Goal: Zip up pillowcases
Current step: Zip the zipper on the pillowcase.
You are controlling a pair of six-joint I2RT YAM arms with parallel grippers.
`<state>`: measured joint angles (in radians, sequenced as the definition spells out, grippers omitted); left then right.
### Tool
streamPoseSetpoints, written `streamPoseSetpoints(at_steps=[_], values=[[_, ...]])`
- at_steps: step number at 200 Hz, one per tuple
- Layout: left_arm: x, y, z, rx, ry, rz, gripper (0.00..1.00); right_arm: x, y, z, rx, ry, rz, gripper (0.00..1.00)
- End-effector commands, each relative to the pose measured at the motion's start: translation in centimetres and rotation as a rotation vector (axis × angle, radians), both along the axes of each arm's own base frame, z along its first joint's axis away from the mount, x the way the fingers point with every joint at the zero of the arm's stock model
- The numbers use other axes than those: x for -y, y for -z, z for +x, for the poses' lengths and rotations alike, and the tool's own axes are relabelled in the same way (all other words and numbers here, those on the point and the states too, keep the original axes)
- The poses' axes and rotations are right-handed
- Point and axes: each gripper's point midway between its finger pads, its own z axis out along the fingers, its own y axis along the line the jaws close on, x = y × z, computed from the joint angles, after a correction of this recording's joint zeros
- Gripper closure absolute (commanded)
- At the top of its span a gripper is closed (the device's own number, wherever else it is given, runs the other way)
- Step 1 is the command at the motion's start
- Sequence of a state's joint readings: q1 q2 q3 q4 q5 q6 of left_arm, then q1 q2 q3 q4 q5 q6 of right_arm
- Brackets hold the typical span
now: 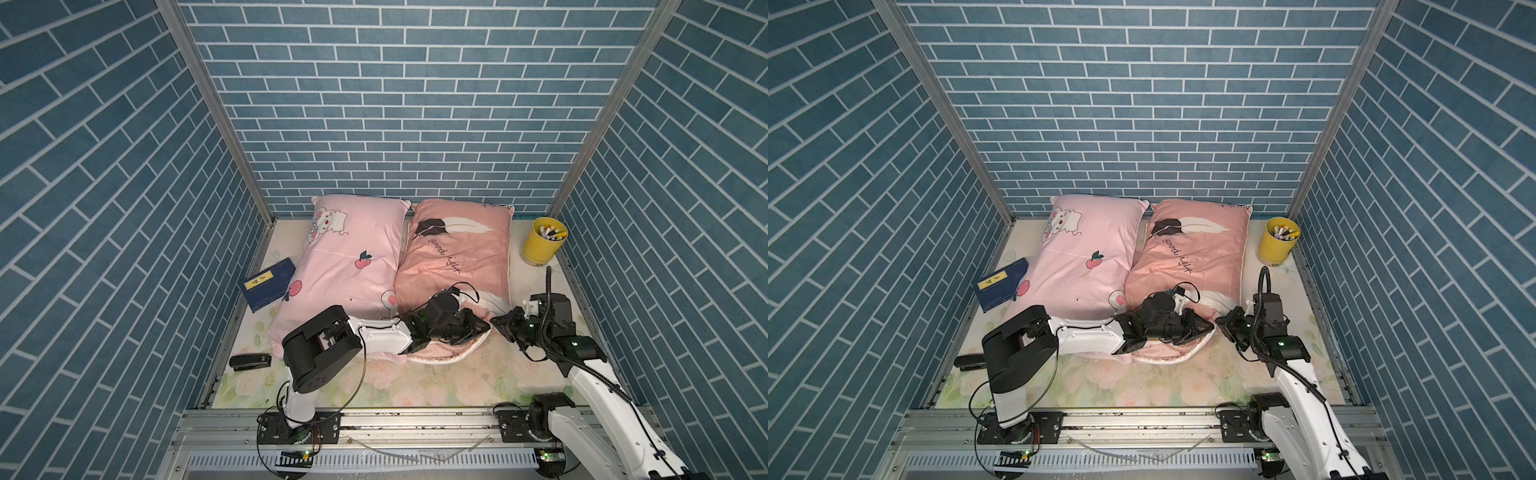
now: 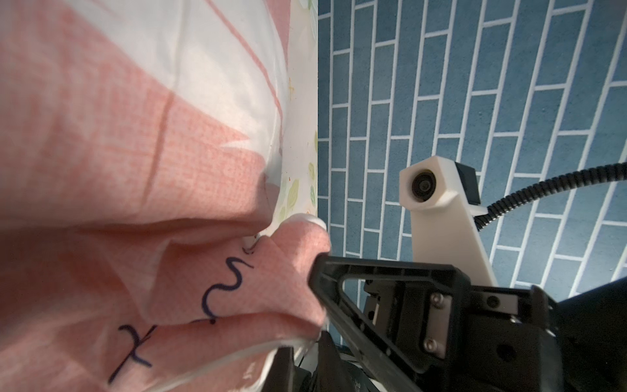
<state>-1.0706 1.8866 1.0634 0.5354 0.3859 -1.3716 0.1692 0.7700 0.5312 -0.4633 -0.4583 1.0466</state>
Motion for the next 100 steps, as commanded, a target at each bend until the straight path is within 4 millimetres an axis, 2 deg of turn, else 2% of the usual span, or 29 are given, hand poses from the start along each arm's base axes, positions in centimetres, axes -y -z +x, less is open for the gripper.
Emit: streamPoseSetpoints(at_steps=[1, 78, 100], values=[[0.71, -1.62, -0.26, 0.037, 0.021, -0.031, 0.84, 0.16, -0.95, 0.24, 0.034, -0.001, -0.017, 1.0], [1.11, -1.4, -0.27, 0.033, 0.027, -0.033, 0.86, 0.1, -0.92, 0.15, 0.034, -0.004, -0.013, 1.0], [1.14, -1.3, -0.31, 0.03, 0.029, -0.033, 0.89, 0.07, -0.98, 0.16, 0.035, -0.005, -0.012, 1.0]])
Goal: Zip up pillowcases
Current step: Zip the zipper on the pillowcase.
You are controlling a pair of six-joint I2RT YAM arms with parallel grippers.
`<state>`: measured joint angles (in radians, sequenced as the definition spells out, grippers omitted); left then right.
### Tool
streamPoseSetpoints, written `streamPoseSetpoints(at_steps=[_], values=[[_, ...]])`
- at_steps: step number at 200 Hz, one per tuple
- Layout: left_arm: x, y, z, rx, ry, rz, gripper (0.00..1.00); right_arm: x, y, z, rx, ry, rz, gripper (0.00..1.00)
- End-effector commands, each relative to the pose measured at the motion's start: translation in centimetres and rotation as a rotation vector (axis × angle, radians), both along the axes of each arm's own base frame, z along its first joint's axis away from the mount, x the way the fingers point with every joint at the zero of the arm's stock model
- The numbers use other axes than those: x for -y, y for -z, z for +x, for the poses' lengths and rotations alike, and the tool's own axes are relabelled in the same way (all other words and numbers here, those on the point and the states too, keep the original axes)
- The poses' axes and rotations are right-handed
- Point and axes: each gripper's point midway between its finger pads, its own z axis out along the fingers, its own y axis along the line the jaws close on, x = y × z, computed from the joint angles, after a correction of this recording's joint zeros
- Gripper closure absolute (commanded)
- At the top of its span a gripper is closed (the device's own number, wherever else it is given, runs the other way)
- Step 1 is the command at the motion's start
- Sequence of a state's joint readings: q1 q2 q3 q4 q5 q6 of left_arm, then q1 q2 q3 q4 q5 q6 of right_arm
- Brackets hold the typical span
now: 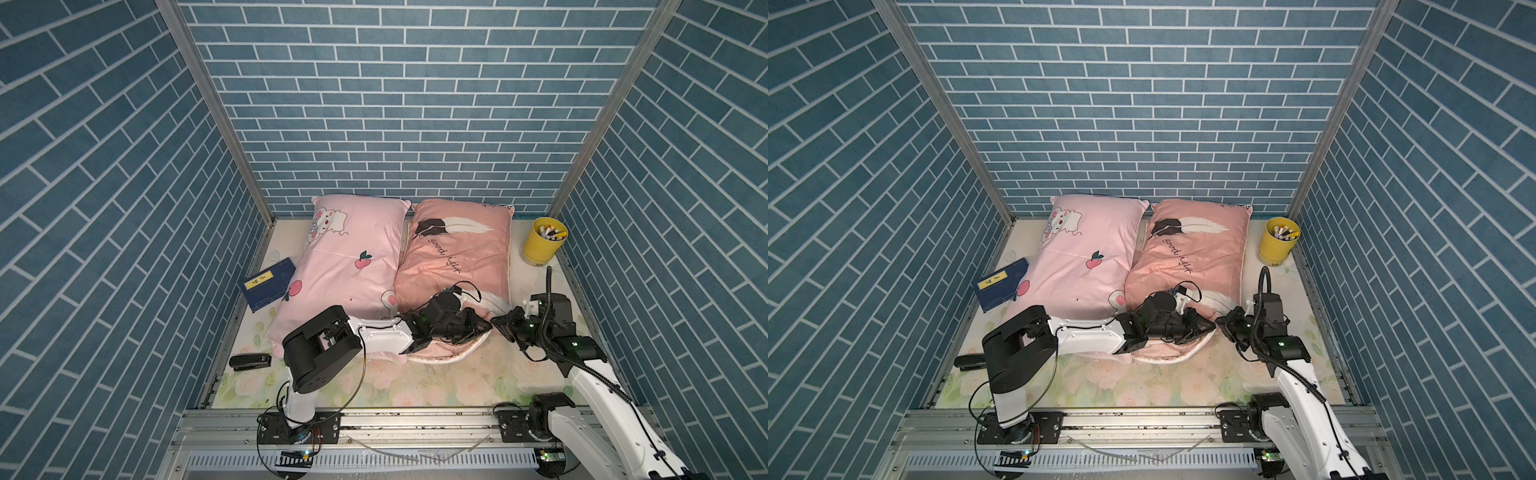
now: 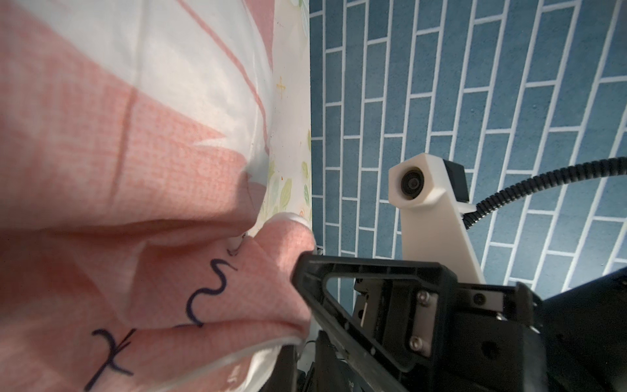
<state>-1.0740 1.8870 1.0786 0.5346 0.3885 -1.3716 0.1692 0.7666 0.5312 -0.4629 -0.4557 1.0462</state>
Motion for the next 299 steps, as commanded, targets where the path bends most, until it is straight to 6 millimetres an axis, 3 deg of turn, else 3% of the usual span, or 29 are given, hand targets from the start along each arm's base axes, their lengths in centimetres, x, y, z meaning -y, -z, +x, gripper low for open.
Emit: streamPoseSetpoints(at_steps=[1, 81, 105, 127, 162, 237, 299], values=[[0.78, -0.69, -0.29, 0.024, 0.024, -0.02, 0.89, 0.05, -0.9, 0.14, 0.03, -0.006, -0.011, 1.0], [0.8, -0.26, -0.35, 0.021, 0.029, -0.012, 1.0, 0.07, -0.97, 0.15, 0.032, -0.005, -0.012, 1.0], [0.88, -0.49, -0.38, 0.024, 0.031, -0.021, 1.0, 0.12, -0.75, 0.12, 0.025, -0.003, -0.014, 1.0], [0.92, -0.6, -0.42, 0.026, 0.032, -0.025, 0.89, 0.12, -0.78, 0.21, 0.028, -0.002, -0.014, 1.0], [1.14, -0.44, -0.52, 0.025, 0.037, -0.028, 0.84, 0.12, -0.66, 0.22, 0.021, 0.009, -0.005, 1.0], [1.32, -0.09, -0.49, 0.024, 0.035, -0.024, 0.85, 0.07, -0.55, -0.06, 0.025, 0.023, 0.019, 1.0], [1.26, 0.23, -0.46, 0.022, 0.028, -0.016, 0.92, 0.09, -0.45, -0.31, 0.024, 0.018, 0.016, 1.0]])
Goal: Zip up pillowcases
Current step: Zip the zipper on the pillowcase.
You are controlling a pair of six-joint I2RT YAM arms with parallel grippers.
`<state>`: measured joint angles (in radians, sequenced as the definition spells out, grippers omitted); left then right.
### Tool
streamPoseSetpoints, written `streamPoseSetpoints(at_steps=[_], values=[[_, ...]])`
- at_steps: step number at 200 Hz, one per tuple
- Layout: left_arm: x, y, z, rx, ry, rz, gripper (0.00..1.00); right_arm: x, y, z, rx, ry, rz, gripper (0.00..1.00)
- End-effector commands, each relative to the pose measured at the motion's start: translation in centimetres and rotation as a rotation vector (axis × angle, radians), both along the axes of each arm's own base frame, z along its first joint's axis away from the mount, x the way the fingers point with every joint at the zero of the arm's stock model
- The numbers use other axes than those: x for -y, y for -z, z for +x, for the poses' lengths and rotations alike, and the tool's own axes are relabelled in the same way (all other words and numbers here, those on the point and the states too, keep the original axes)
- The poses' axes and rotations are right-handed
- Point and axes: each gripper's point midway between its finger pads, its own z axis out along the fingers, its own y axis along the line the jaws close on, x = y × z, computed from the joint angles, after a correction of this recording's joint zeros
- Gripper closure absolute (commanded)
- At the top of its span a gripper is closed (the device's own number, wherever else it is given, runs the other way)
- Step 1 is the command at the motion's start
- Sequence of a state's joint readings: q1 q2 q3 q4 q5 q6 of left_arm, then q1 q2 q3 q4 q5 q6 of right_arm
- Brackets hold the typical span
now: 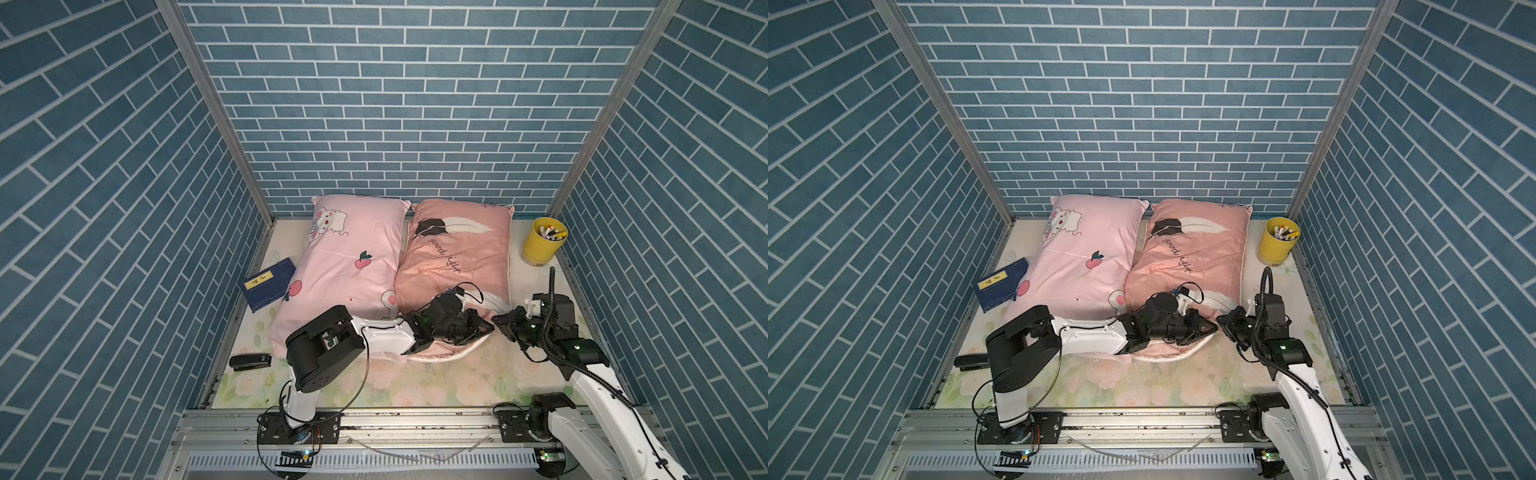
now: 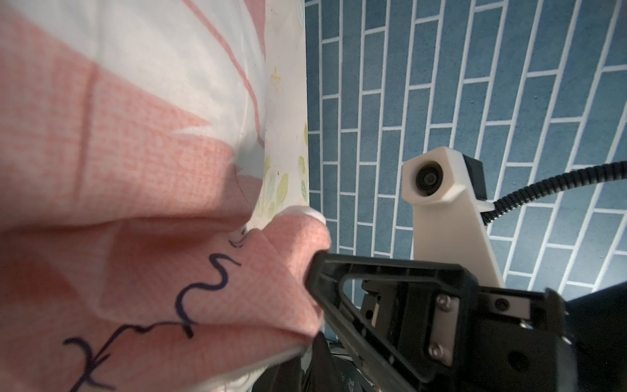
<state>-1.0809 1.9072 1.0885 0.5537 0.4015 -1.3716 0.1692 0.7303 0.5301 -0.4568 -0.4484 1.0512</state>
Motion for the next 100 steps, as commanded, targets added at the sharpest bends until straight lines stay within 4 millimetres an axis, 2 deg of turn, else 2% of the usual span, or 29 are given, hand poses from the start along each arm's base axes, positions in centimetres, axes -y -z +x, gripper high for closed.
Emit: streamPoseSetpoints(at_steps=[1, 61, 100], values=[[0.7, 0.0, -0.1, 0.022, 0.008, -0.007, 0.92, 0.0, 0.4, -0.4, -0.014, 0.008, 0.012, 1.0], [0.3, 0.5, -0.2, 0.018, 0.008, 0.006, 1.0, 0.5, 0.1, -0.6, -0.013, 0.003, -0.039, 1.0], [0.0, 1.1, -0.7, 0.022, 0.034, 0.023, 1.0, 1.2, -0.3, -0.6, -0.005, 0.017, -0.082, 1.0]])
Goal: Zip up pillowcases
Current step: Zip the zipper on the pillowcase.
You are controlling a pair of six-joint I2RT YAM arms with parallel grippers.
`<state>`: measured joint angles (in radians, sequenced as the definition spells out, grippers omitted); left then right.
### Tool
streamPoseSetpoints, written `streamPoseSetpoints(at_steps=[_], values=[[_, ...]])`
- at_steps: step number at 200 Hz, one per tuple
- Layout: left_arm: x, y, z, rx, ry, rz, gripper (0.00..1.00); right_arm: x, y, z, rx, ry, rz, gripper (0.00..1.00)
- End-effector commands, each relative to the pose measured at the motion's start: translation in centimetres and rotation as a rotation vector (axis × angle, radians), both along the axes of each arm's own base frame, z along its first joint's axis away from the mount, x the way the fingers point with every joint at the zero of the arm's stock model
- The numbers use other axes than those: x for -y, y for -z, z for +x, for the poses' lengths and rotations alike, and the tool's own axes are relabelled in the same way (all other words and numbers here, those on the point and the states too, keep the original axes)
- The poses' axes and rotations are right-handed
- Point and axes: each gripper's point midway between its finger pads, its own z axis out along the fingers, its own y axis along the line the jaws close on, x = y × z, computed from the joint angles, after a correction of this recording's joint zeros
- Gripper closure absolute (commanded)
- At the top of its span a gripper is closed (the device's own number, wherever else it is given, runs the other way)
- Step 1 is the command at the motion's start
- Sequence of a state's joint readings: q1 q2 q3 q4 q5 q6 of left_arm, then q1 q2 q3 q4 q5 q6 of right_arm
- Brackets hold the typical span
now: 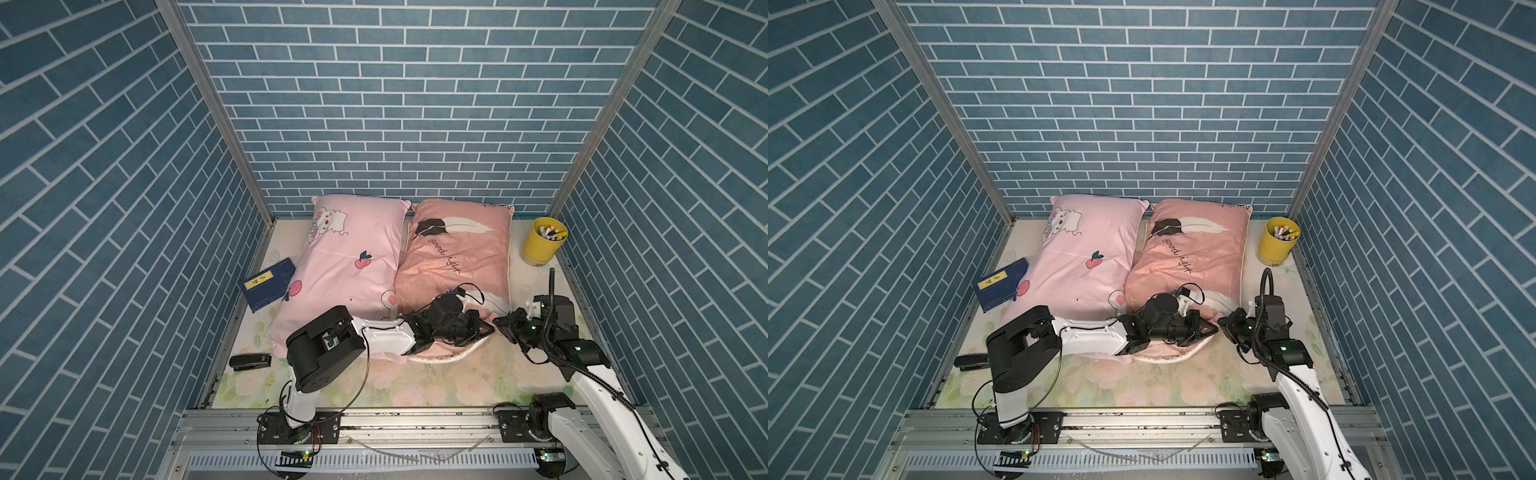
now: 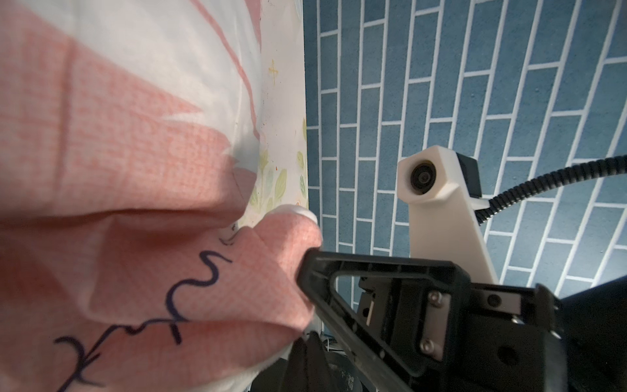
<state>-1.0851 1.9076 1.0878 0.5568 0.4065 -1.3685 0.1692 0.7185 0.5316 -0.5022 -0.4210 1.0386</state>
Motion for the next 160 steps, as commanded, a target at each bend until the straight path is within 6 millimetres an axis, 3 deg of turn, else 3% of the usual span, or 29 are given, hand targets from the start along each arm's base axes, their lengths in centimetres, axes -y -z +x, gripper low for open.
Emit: streamPoseSetpoints(at_steps=[1, 120, 160], values=[[-0.1, 1.1, -0.4, 0.02, 0.027, 0.027, 1.0, 0.7, -0.9, -0.1, 0.016, 0.005, -0.052, 1.0], [-0.5, 2.1, -2.8, 0.032, 0.196, 0.084, 1.0, 2.7, -1.8, -0.4, 0.042, 0.085, -0.139, 1.0], [-1.6, 2.8, -3.1, 0.041, 0.226, 0.124, 1.0, 3.4, -1.8, -0.7, 0.041, 0.106, -0.171, 1.0]])
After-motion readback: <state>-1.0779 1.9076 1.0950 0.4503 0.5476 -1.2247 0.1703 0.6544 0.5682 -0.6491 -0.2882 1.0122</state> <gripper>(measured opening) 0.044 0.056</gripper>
